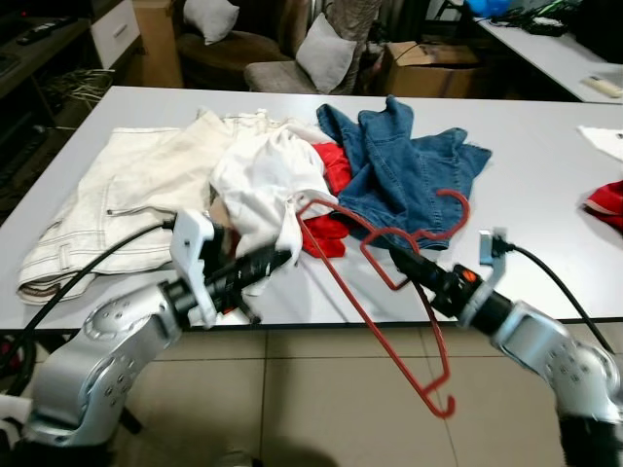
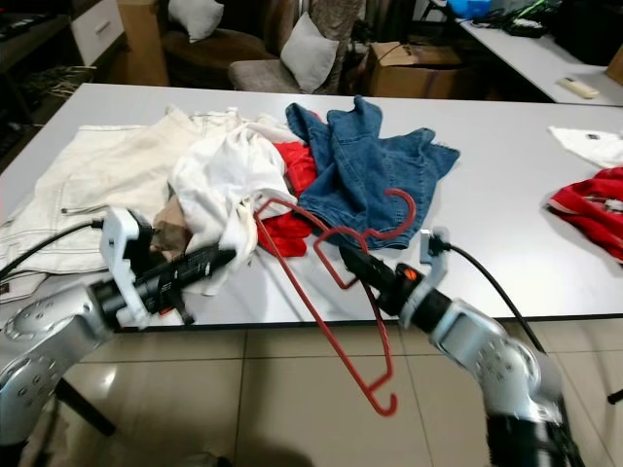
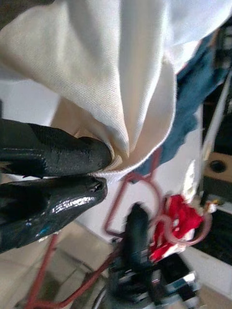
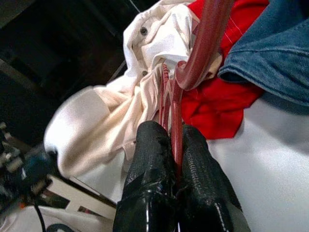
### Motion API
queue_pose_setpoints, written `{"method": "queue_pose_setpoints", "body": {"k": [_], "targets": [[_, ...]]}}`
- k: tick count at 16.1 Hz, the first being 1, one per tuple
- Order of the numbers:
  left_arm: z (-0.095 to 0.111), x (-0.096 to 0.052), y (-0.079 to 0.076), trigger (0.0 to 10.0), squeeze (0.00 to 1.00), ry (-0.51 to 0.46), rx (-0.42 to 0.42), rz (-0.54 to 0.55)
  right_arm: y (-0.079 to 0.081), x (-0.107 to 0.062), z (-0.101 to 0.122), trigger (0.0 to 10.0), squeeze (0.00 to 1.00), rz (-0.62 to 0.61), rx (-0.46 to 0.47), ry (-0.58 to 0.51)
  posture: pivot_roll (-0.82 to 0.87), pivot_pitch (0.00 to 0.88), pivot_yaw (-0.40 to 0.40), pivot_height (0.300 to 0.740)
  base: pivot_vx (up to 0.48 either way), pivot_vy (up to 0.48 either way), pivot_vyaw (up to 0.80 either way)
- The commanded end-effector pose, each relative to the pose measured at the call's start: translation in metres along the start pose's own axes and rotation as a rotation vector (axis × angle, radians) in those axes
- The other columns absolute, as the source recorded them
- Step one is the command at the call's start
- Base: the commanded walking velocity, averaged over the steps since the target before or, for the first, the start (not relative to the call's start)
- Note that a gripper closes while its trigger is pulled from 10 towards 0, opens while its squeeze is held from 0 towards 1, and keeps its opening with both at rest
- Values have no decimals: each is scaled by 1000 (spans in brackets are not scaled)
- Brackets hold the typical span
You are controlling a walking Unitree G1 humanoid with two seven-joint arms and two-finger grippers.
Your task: Hang hanger
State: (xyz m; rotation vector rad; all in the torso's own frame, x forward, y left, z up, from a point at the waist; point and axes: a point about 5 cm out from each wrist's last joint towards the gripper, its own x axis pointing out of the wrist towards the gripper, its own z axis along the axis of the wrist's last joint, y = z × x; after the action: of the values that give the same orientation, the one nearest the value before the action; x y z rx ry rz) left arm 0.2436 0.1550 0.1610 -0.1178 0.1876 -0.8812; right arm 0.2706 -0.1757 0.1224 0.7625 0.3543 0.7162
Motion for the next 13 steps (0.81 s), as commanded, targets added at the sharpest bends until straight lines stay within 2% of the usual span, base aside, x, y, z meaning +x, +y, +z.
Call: {"method": "queue_pose_setpoints", "body": {"k": [1,3,5,6,7,8,9,10,11,13], "targets": [[-3,-1,-5,0,0,54,8,-38,-3,5,5,10000,0,-22,19,-29,-46,0,-42,740,0,0,0],[-10,-5,2,0,0,115,-2,33,-9,8,12,10000,0,-72,18,-76,-45,0,-41,740,0,0,0],[-10,-9,33,0,0,113,-6,299,-14,2,34,10000,0,-128,-23,-228,-44,0,-40,740,0,0,0],[0,-15,60,0,0,27,11,551,-14,-6,50,10000,0,-162,-34,-305,-45,0,-40,740,0,0,0],[3,-18,65,0,0,3,7,599,-13,-8,53,10000,0,-167,-41,-313,-46,0,-39,740,0,0,0],[13,-21,69,0,0,-60,1,652,-9,-13,57,10000,0,-176,-83,-308,-48,0,-38,740,0,0,0],[22,-19,67,0,0,-120,-23,634,-5,-18,56,10000,0,-190,-146,-245,-49,0,-36,740,0,0,0],[24,-17,65,0,0,-137,-41,609,-3,-20,54,10000,0,-197,-170,-213,-50,0,-35,740,0,0,0],[23,-10,59,0,0,-133,-58,556,-2,-25,45,10000,0,-234,-231,-117,-55,0,-31,740,0,0,0],[15,-1,51,0,0,-91,-70,498,1,-31,37,10000,0,-232,-222,-75,-71,0,-19,740,0,0,0]]}}
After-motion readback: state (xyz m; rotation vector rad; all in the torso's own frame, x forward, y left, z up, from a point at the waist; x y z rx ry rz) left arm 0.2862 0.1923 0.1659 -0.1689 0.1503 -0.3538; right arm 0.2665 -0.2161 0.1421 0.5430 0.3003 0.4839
